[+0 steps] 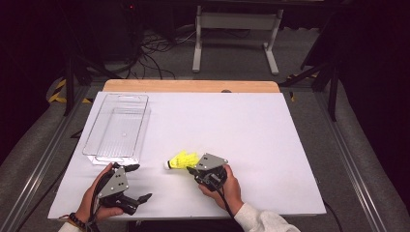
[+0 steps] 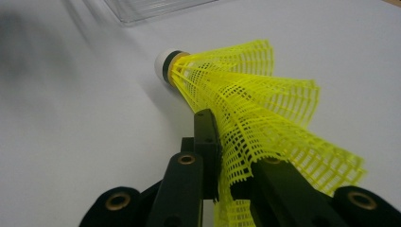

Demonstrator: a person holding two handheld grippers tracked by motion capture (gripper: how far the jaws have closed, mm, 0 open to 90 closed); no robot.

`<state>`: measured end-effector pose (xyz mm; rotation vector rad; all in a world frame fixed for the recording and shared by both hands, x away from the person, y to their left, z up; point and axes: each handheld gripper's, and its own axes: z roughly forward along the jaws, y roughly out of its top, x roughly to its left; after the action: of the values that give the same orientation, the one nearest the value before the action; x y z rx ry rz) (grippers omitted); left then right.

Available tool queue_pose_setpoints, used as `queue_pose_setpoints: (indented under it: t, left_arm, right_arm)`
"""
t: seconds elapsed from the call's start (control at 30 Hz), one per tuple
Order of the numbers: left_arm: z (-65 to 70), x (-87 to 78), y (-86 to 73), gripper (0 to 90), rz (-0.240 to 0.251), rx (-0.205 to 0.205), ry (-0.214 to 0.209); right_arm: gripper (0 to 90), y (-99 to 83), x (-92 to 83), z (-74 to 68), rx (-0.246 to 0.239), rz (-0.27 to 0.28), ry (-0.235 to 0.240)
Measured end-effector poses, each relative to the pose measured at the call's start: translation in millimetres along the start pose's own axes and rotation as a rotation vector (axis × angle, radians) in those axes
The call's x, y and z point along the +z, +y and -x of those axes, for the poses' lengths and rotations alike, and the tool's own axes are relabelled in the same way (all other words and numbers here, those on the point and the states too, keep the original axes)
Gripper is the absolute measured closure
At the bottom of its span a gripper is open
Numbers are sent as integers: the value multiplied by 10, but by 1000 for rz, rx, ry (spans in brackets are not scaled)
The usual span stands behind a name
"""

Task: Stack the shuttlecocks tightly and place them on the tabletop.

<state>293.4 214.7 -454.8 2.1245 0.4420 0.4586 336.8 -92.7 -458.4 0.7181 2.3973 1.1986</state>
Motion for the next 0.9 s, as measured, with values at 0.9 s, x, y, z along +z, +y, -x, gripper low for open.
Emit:
queue_pose_setpoints:
  t: [0.9]
  left_arm:
    - [-1,-16,0,36,3,4,2]
  right_arm:
    - [875,5,-49,63,3,18,-1]
